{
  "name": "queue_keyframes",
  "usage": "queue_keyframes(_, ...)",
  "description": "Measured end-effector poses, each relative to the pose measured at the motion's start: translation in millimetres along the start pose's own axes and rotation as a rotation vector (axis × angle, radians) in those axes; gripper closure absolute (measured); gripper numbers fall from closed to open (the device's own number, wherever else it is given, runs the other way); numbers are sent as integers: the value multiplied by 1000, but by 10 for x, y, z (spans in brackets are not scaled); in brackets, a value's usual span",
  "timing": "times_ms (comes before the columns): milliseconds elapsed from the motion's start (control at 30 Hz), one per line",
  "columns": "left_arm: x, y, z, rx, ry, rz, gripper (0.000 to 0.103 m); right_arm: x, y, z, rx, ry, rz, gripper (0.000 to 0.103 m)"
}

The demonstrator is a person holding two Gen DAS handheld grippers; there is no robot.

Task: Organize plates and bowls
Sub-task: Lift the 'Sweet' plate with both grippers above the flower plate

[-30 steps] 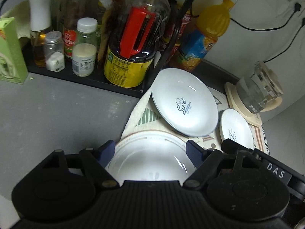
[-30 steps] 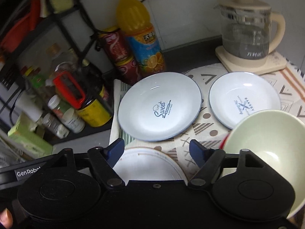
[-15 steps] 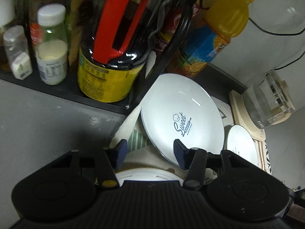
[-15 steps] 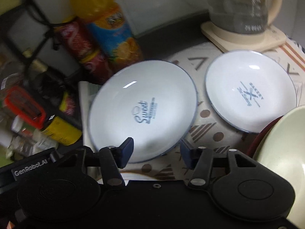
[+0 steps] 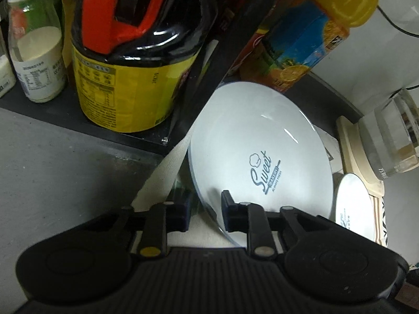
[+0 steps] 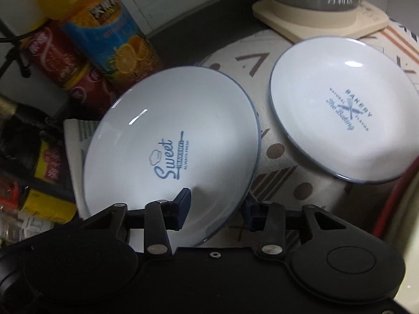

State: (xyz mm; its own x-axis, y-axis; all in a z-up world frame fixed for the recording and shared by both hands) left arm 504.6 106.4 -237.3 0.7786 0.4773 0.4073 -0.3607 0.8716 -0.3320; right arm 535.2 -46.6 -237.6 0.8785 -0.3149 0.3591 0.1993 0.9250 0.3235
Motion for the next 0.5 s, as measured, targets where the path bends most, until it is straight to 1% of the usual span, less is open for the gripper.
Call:
queue_keyframes(33, 1, 5, -30, 0, 0, 3, 87, 7, -11, -14, 3, -15, -10, 65)
queue_keyframes(67, 1, 11, -56, -4, -2, 7, 89, 16, -14, -21, 1, -26, -10, 68)
queue_keyframes(100, 1, 12, -75, -15, -8, 10, 91, 16, -10, -23, -9, -40, 5, 72)
queue_keyframes(133, 6, 14, -70, -14, -16, 11, 91, 8, -13, -20, -28, -51, 27, 79)
queue_keyframes(200, 18, -10, -42, 7, -31, -11, 91, 18, -27, 24, -3, -60, 26, 82)
queue_keyframes(267, 32, -45, 21, 12, -57, -41, 91, 37, -15, 129, 18, -100, 44, 87)
queue_keyframes(300, 43, -63, 65, 10, -78, -55, 91, 44, 6, 185, 20, -121, 65, 87)
queue_keyframes(333, 55, -72, 97, 5, -82, -57, 91, 43, 21, 228, 14, -133, 79, 87)
queue_keyframes(400, 72, -84, 138, 1, -70, -51, 91, 45, 3, 281, 26, -133, 73, 86)
queue_keyframes(500, 64, -106, 206, -4, -73, -69, 91, 42, -25, 363, 38, -137, 72, 86)
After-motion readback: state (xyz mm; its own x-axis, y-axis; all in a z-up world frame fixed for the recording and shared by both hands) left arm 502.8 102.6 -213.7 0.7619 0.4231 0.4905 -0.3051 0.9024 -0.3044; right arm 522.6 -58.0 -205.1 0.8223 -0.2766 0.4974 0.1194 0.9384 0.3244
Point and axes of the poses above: each gripper's, at about its wrist camera, not at the fingertips, and z roughly against the way its jaws point, y to its left, x to its top, the point moved 6 cm from there along -z, roughly the way its jaws point, and after that the axes turned 7 degrees about -z, right-handed, at the moved point
